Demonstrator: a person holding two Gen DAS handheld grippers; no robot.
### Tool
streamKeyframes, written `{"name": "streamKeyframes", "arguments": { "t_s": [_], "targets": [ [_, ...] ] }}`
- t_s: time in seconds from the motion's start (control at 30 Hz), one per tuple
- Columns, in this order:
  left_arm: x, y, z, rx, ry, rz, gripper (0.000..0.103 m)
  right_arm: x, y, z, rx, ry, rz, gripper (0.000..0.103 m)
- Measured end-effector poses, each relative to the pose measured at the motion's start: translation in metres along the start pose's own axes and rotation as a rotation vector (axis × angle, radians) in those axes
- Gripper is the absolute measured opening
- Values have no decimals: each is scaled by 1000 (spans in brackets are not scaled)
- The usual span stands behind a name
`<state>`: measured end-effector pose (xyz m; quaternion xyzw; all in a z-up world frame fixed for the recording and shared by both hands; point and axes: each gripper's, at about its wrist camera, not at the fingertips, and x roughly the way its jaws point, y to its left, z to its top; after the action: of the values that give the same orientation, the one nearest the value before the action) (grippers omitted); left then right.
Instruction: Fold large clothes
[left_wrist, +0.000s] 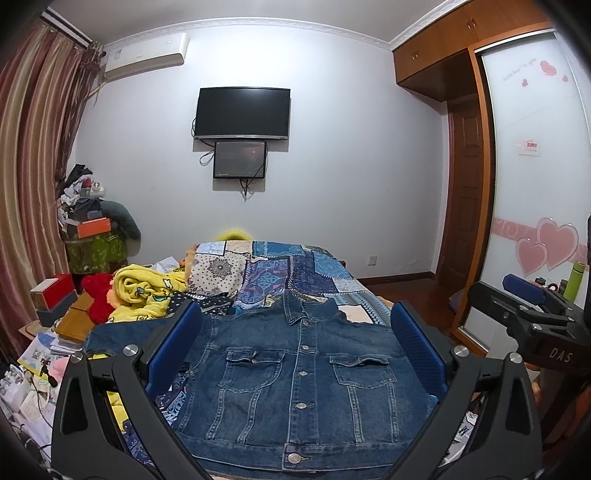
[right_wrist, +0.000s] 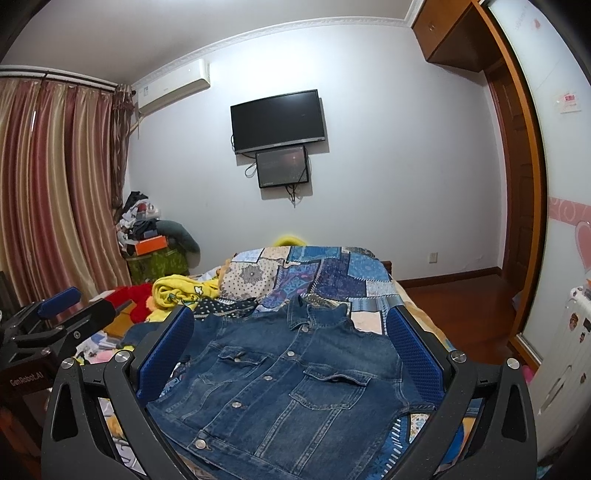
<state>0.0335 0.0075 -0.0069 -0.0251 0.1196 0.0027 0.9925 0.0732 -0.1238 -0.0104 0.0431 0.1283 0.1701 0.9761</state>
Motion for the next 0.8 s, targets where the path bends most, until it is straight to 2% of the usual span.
{"name": "streamKeyframes", "arguments": {
  "t_s": [0.33,0.67,0.8],
  "targets": [
    [42,23,-1,-25,52,25,103,39,0,-6,1,80,-4,103],
    [121,77,-12,-105,156,111,103,106,-3,-10,9,192,3,103],
    [162,109,-27,-106,237,167,103,140,-6,-15,-4,260,9,103]
  ]
}}
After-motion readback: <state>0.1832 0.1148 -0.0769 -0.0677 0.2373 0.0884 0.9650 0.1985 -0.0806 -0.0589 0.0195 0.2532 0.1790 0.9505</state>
